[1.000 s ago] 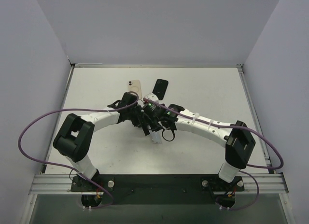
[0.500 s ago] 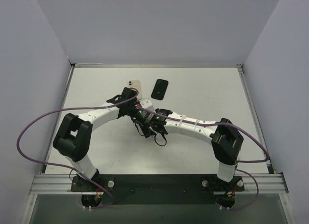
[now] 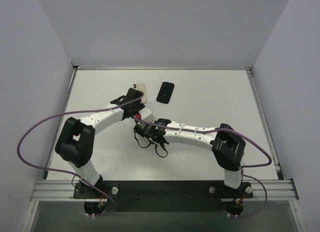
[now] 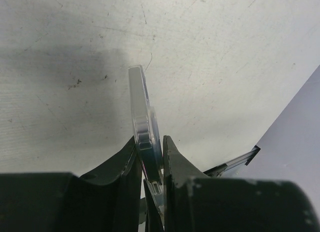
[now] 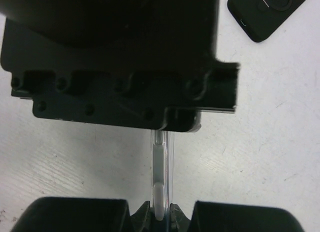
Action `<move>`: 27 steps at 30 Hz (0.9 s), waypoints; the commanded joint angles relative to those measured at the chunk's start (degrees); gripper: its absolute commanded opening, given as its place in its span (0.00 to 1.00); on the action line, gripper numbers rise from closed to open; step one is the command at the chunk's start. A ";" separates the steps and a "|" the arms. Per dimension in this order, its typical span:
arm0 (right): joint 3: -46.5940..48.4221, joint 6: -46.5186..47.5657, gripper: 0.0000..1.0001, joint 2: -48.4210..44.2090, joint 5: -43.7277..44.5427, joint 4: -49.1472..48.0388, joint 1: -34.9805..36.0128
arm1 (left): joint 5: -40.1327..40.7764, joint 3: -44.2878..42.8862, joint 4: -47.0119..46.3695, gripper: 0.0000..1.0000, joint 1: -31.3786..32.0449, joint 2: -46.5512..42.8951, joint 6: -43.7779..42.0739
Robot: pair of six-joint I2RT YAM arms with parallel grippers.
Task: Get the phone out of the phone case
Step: Adjust the phone.
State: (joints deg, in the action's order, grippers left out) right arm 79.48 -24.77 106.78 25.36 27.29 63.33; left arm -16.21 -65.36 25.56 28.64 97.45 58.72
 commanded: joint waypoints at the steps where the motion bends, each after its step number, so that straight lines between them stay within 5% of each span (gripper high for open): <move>1: 1.55 -2.82 0.00 -0.25 5.04 4.53 -0.75 | -1.37 -1.96 1.60 0.00 -0.43 -1.73 3.77; 4: 0.94 -4.05 0.00 -2.18 3.65 4.53 -1.62 | -1.46 -1.35 -0.50 0.13 -0.43 -1.65 3.16; 5: 0.76 -4.92 0.00 -2.89 1.81 4.35 -2.33 | -2.42 -0.21 -1.47 0.30 -0.60 -1.47 3.24; 11: -2.39 -8.09 0.00 -8.69 -7.86 1.11 -7.77 | -7.78 1.99 -10.09 0.67 -2.71 -2.34 2.55; 12: -3.27 -8.44 0.00 -9.65 -9.35 0.32 -8.91 | -7.87 1.56 -10.61 0.84 -2.89 -2.96 2.28; 13: -5.37 -8.80 0.00 -11.84 -12.50 -1.69 -9.88 | -8.40 1.55 -11.32 0.90 -3.67 -3.58 2.10; 21: -17.24 -15.37 0.00 -22.75 -37.11 -15.67 -24.54 | -13.76 2.25 -19.75 0.94 -7.64 -10.33 1.31; 27: -25.24 -23.01 0.00 -31.28 -53.10 -30.00 -31.24 | -7.52 7.61 -27.90 0.94 -8.07 -20.01 -3.69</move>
State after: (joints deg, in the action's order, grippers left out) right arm 56.66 -40.51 80.95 -12.43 10.35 34.39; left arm -26.22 -60.31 7.33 20.93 84.27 59.05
